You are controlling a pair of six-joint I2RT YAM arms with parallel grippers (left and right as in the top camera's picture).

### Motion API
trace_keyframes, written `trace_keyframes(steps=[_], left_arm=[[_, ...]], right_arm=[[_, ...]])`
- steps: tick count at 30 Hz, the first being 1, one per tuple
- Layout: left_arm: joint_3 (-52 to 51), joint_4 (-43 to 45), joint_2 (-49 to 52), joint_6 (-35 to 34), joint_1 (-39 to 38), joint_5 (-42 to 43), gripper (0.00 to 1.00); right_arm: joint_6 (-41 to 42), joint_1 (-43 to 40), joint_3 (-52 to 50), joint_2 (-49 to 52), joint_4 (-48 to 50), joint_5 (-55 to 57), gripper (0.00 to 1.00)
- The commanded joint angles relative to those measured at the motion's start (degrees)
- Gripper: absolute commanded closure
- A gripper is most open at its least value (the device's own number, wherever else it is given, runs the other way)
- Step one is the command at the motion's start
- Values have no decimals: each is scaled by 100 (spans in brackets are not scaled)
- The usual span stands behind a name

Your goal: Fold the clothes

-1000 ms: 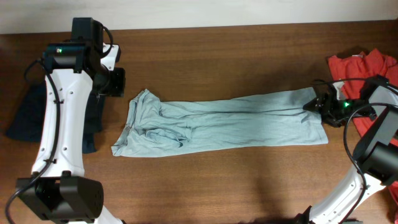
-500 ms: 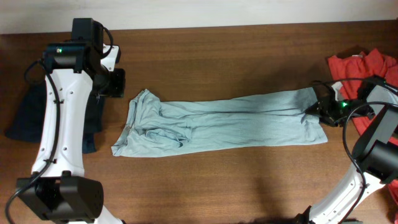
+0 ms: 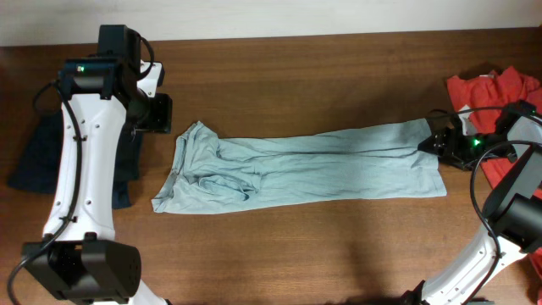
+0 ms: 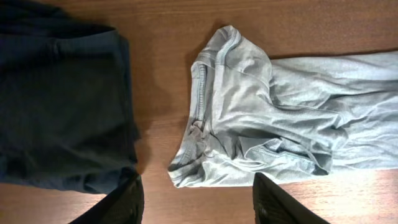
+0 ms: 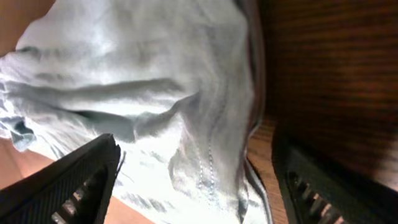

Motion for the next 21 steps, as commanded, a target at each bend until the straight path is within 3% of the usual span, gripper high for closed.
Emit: trace_keyframes(steps=[1, 13, 18, 21], left_arm=[[37, 59, -50, -35, 24, -39, 43], [37, 61, -50, -35, 24, -37, 42], [37, 57, -50, -37, 24, -35, 43], [37, 55, -50, -37, 24, -35, 42]], right_arm=[[-673, -37, -120, 282, 28, 334, 18], [-590, -31, -162, 404, -549, 717, 24], [-503, -4, -162, 404, -533, 717, 32], [-350, 7, -162, 404, -549, 721, 43]])
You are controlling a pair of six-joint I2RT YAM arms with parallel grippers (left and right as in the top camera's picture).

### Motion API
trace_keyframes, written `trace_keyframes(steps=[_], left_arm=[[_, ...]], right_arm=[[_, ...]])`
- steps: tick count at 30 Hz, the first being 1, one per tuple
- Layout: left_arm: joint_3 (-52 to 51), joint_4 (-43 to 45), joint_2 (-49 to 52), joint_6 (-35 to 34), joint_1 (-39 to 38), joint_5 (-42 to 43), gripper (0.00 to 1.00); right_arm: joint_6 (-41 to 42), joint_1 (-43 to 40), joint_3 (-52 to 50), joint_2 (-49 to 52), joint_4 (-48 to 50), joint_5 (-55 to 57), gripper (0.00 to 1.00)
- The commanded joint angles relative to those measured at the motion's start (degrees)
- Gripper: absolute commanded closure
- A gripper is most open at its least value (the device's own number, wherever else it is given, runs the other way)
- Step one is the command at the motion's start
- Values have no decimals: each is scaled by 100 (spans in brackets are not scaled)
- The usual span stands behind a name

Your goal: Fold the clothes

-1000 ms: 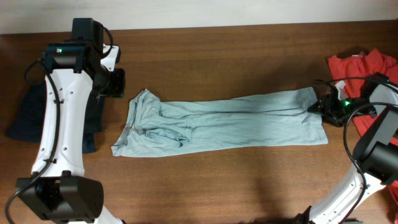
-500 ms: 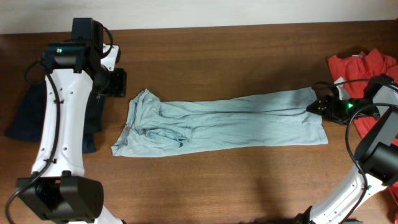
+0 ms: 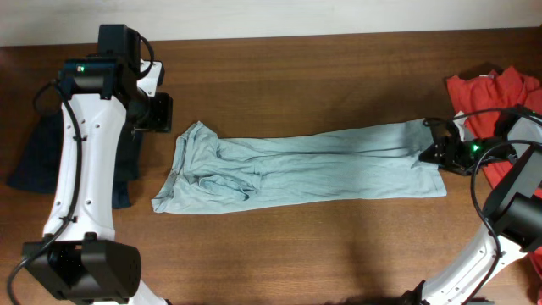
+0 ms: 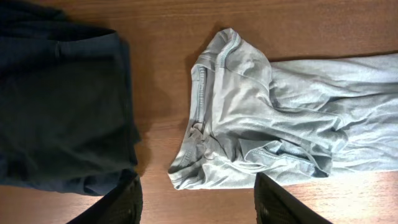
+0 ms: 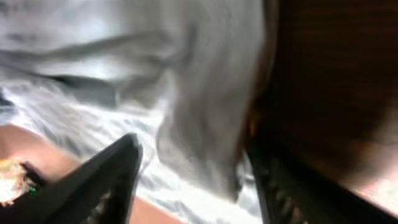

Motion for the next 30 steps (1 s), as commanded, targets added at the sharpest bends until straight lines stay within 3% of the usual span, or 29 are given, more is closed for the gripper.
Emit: trace_keyframes(steps=[1, 9, 21, 22, 23, 24, 28, 30], left_arm=[[37, 9, -50, -37, 24, -35, 43], [37, -17, -50, -37, 24, -35, 43], [37, -94, -50, -37, 24, -35, 43], [37, -101, -50, -37, 24, -35, 43], [37, -111, -50, -37, 24, -35, 43], [37, -116, -50, -37, 24, -37, 43], [37, -155, -50, -37, 24, -37, 43], [37, -164, -50, -37, 24, -37, 43]], right_arm=[[225, 20, -166, 337, -26, 439, 44], [308, 22, -166, 337, 72, 404, 56], [721, 22, -166, 337, 308, 350, 61], [721, 22, -166, 337, 308, 354, 53], [721, 20, -166, 337, 310, 356, 38], [739, 9, -164, 337, 348, 376, 32], [881, -92, -164, 337, 579, 452, 30], [483, -155, -164, 337, 542, 109, 30]])
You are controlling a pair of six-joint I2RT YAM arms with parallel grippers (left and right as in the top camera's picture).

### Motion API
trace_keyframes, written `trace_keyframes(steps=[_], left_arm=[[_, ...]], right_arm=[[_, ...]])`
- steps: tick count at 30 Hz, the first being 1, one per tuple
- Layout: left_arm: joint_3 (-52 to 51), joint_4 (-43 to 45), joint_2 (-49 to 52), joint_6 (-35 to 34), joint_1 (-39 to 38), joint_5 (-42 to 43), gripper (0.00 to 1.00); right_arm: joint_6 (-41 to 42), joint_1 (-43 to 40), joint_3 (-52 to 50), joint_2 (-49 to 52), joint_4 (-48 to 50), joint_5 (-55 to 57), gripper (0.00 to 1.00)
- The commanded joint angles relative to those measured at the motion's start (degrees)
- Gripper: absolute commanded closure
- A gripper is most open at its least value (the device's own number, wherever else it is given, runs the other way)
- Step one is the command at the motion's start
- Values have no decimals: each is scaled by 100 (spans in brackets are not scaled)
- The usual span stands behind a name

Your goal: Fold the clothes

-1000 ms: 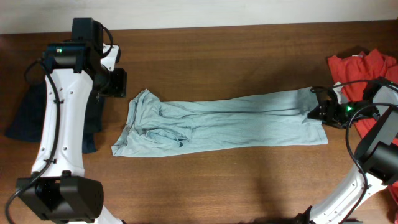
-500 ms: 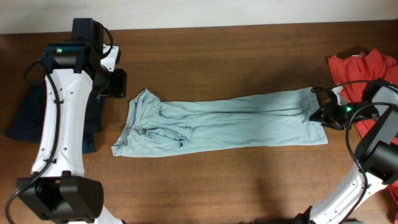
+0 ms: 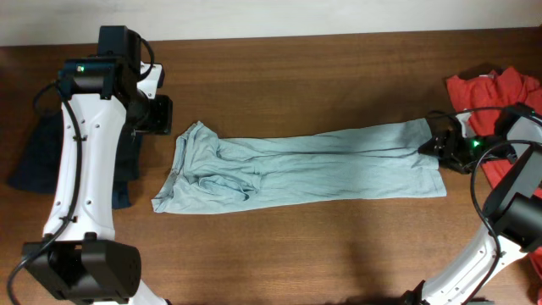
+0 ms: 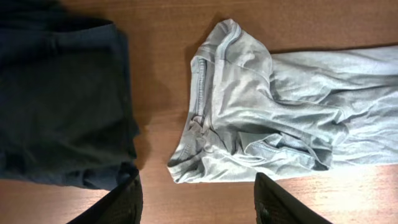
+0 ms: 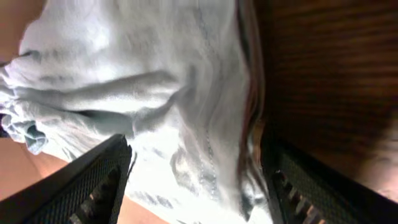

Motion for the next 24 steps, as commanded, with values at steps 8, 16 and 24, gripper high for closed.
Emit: trace_keyframes(steps=[8, 16, 24], left_arm=[[37, -66, -50, -37, 24, -37, 43], [37, -61, -50, -37, 24, -35, 43], [37, -70, -50, -37, 24, -35, 43]], right_arm=[[-977, -111, -155, 710, -120, -101, 31], [-909, -4, -155, 981, -179, -103, 39], [-474, 37, -144, 979, -293, 420, 64]])
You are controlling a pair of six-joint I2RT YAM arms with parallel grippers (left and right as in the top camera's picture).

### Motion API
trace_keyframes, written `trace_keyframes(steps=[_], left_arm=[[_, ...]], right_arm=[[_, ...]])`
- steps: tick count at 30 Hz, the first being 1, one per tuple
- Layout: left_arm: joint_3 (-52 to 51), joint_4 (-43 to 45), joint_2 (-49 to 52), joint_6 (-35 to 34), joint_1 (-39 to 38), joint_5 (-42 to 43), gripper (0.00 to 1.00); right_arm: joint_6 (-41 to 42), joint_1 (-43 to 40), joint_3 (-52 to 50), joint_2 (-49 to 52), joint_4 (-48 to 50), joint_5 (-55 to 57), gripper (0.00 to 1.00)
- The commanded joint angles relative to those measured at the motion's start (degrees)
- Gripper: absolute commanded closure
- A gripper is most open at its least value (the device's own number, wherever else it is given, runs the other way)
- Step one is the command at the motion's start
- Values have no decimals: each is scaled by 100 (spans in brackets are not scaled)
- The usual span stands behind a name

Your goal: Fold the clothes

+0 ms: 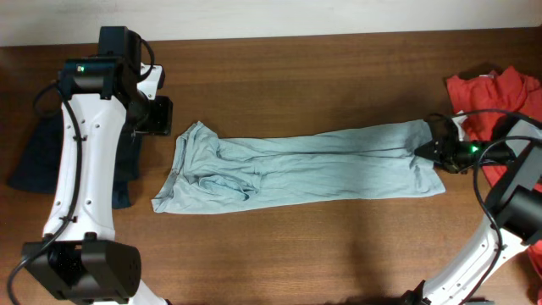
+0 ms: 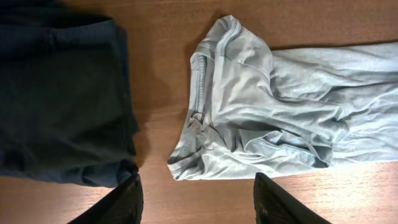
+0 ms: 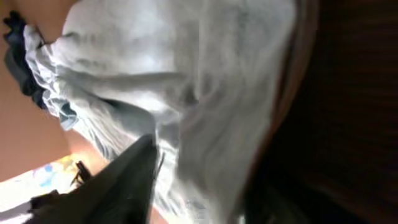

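Note:
Light blue-grey pants (image 1: 305, 165) lie stretched left to right across the wooden table (image 1: 296, 68), waistband (image 2: 199, 106) at the left and leg ends at the right. My left gripper (image 2: 196, 186) hangs open above the table beside the waistband, with nothing between its fingers. At the right end, my right gripper (image 1: 428, 146) sits low on the upper leg hem. In the right wrist view the pale cloth (image 3: 205, 93) fills the narrowed gap between its fingers (image 3: 140, 180), and the picture is blurred.
A dark navy garment (image 2: 62, 99) lies bunched at the table's left edge, close to the waistband. A red garment (image 1: 495, 93) sits at the far right edge behind the right arm.
My right gripper has shifted slightly left onto the leg hem, and its jaws stand closer together around the cloth. The left gripper and the pants have hardly moved.
The pants lay flat throughout, with my left gripper open over the waistband. My right gripper stood wide open at the leg hem, then narrower and a little further left, then wide again, and now narrowed on the hem cloth.

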Motion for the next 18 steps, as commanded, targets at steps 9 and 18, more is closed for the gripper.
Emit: trace_keyframes(steps=[9, 18], left_arm=[[37, 17, -50, -37, 24, -35, 43], [37, 22, -50, -37, 24, -37, 43]], right_arm=[[1213, -188, 28, -50, 37, 2142, 89], [1895, -203, 420, -1215, 28, 2931, 96]])
